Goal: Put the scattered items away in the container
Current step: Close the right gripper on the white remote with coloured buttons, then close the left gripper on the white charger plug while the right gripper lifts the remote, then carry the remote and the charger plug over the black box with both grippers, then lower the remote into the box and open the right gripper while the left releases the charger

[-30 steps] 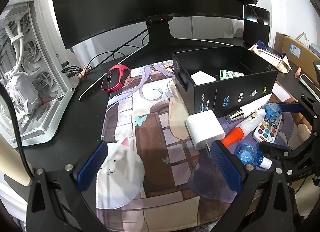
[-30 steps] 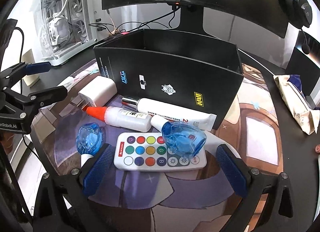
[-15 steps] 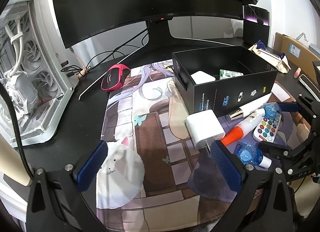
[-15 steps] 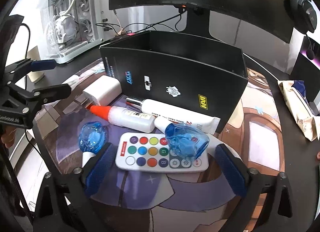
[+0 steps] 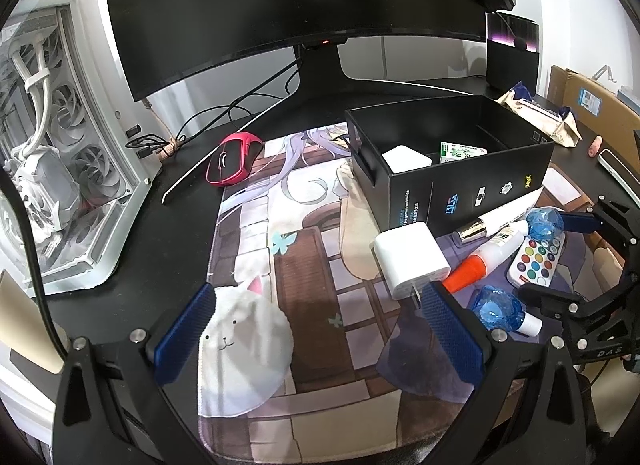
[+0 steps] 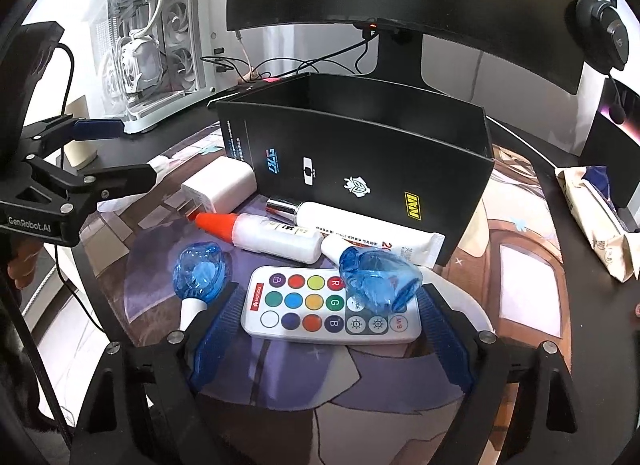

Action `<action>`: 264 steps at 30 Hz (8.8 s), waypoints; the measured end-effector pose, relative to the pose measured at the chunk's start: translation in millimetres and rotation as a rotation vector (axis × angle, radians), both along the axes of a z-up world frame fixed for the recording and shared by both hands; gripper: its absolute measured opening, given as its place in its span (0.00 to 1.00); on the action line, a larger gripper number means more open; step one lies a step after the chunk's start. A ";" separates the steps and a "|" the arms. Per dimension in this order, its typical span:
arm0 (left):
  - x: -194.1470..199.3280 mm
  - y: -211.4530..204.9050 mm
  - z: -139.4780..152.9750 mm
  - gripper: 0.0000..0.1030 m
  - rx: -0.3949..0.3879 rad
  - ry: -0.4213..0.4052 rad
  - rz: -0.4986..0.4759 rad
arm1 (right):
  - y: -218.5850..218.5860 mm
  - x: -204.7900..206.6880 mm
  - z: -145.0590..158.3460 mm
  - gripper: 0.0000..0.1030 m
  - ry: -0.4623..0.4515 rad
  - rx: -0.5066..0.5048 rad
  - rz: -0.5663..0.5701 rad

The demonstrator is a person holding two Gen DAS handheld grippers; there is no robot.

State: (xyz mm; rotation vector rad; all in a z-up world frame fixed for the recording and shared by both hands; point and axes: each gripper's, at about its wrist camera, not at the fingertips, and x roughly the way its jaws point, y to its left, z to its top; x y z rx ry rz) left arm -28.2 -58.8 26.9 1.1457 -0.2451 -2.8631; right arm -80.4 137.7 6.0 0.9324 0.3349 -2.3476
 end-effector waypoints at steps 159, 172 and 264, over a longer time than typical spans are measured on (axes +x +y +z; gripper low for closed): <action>-21.3 17.5 23.3 0.39 0.222 0.035 -0.154 | 46.9 6.4 62.6 0.85 0.087 -0.109 -0.002; -35.5 24.4 39.0 0.39 0.221 0.059 -0.184 | 44.5 0.7 74.2 0.85 0.114 -0.120 0.001; -148.7 47.3 30.6 0.39 0.242 -0.019 -0.290 | -34.8 -113.9 58.3 0.85 0.008 0.030 0.102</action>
